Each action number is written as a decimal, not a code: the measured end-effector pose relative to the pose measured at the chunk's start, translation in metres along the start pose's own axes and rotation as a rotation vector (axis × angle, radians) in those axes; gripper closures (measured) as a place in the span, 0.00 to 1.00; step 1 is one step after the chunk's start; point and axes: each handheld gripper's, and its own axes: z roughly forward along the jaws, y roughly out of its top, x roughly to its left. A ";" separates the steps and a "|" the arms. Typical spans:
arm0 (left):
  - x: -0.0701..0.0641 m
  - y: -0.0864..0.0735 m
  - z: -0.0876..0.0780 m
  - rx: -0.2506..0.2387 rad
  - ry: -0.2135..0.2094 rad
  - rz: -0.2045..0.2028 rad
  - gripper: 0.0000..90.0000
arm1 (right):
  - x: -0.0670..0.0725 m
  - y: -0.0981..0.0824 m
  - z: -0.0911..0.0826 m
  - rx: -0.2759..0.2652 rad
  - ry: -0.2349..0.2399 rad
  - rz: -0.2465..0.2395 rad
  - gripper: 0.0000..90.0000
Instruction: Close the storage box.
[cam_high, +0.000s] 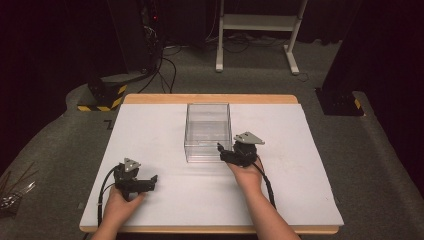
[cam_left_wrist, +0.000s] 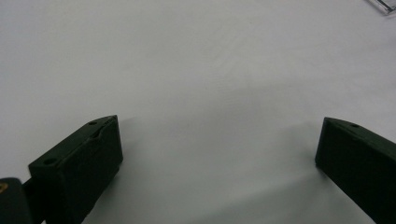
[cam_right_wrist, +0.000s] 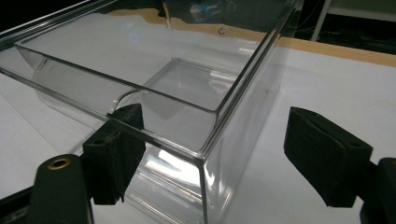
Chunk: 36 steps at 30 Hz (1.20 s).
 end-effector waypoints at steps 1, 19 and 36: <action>0.000 0.000 0.000 -0.002 0.000 -0.003 0.01 | 0.000 0.000 -0.001 0.002 0.001 0.001 0.24; 0.000 0.000 0.000 -0.003 0.000 -0.004 0.01 | 0.004 -0.012 -0.041 -0.048 0.057 0.001 0.24; 0.000 0.000 0.000 -0.003 0.000 -0.004 0.01 | -0.039 -0.051 -0.087 0.008 -0.027 0.035 0.23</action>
